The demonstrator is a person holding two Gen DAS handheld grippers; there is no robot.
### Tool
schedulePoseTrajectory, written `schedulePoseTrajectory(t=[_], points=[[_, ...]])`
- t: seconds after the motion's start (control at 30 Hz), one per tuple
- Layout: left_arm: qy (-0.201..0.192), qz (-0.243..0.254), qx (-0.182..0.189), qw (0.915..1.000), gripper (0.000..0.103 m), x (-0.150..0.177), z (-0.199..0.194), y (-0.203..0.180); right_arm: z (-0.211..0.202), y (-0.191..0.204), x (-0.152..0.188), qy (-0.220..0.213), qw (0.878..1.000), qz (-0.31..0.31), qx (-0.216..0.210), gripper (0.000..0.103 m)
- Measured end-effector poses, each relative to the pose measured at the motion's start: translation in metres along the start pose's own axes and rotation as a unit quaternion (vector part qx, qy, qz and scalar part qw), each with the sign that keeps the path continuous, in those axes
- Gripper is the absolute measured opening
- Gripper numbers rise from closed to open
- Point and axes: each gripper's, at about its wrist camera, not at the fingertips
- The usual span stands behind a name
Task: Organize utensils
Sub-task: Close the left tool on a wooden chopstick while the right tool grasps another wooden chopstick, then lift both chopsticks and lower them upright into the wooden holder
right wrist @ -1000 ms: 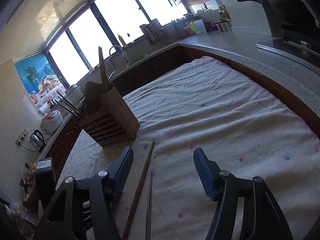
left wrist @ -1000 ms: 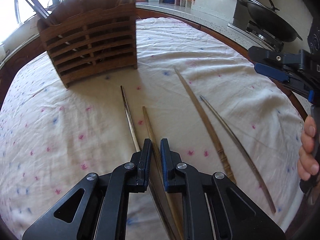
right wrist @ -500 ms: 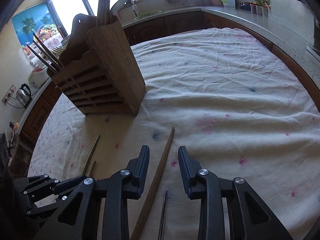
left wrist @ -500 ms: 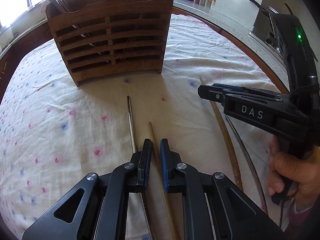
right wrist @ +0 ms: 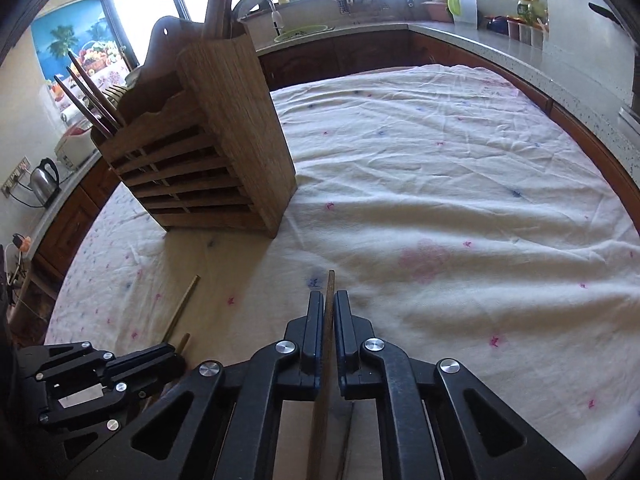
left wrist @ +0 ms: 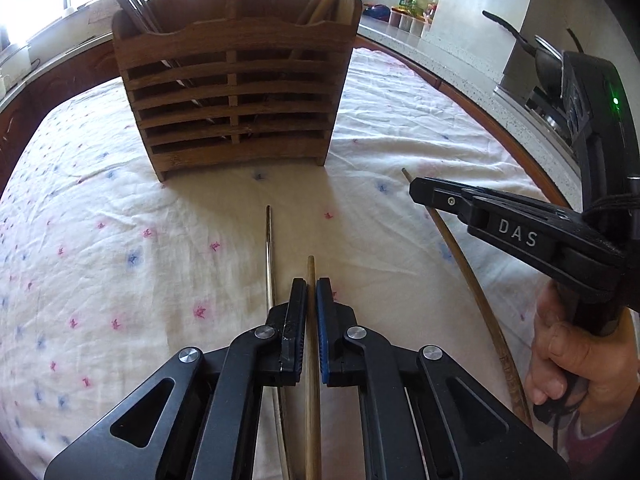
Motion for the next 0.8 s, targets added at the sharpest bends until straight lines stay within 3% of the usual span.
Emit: schedulePoseTrajectory(t=[0.33,0.8], points=[[-0.081,-0.045,0.054,0.9943,0.004,0.019,-0.075,0.024,-0.082,0.006,0.024,-0.084,0.993,0.018,-0.081,0.005],[-0.175,-0.05,0.054,0.9819,0.004,0.038,-0.159,0.036,-0.174,0.017,0.04,-0.189,0.977,-0.003,-0.102,0.005]])
Point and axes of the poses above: each gripper's, at about its wrist camera, not at the fingertips, and z roughly the way its jaws point, y to its left, x to its underside, and after that the axes turned 14 degrees about y, right-handed
